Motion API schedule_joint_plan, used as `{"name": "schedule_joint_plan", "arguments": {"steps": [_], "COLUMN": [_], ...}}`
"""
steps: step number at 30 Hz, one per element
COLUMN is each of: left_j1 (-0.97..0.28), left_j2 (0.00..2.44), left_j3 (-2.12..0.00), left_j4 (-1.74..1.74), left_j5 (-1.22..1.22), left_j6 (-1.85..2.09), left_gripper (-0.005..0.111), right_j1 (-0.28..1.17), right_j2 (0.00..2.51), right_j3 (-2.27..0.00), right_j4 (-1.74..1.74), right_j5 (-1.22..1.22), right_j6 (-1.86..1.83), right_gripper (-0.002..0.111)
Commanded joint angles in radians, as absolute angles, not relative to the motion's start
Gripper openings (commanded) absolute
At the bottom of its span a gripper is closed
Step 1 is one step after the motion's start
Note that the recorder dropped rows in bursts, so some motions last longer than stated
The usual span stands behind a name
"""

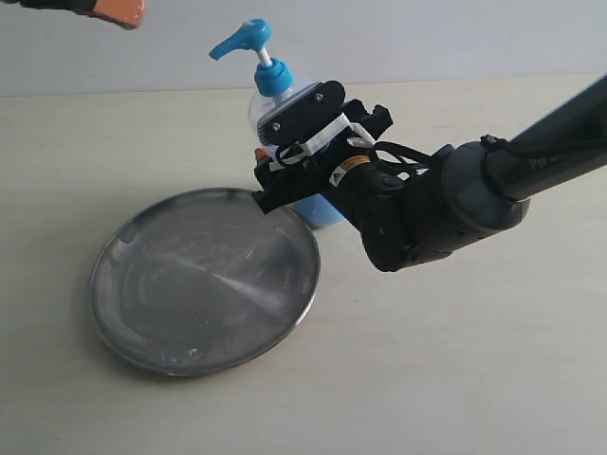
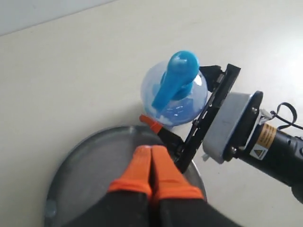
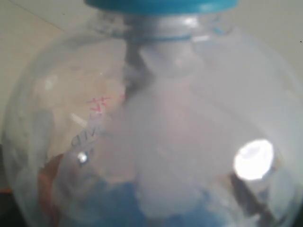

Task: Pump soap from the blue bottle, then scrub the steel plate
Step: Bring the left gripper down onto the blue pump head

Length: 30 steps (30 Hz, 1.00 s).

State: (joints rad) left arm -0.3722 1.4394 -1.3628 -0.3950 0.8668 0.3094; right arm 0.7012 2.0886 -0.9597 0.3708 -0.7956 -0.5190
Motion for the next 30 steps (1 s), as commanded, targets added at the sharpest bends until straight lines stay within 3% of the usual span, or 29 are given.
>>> {"name": "schedule_joint_plan", "arguments": {"steps": [1, 10, 30], "left_j1": [-0.411, -0.490, -0.490], "left_j2": [1.549, 1.695, 1.789], "left_j3": [-1.512, -1.699, -1.713], "left_j4": [-0.390, -0.402, -0.418], "left_j5": [0.908, 0.948, 0.918], "left_j6": [0.314, 0.312, 0.310], "left_gripper": [0.000, 0.000, 0.000], "right_j1": [0.701, 0.701, 0.701], "right_j2": [2.078, 2.078, 2.078], "right_j3": [-0.966, -0.966, -0.966], "right_j4": [0.356, 0.356, 0.356], "right_j5": [-0.850, -0.841, -0.841], "right_j6": [-0.525, -0.525, -0.525], "right_gripper": [0.000, 0.000, 0.000]}}
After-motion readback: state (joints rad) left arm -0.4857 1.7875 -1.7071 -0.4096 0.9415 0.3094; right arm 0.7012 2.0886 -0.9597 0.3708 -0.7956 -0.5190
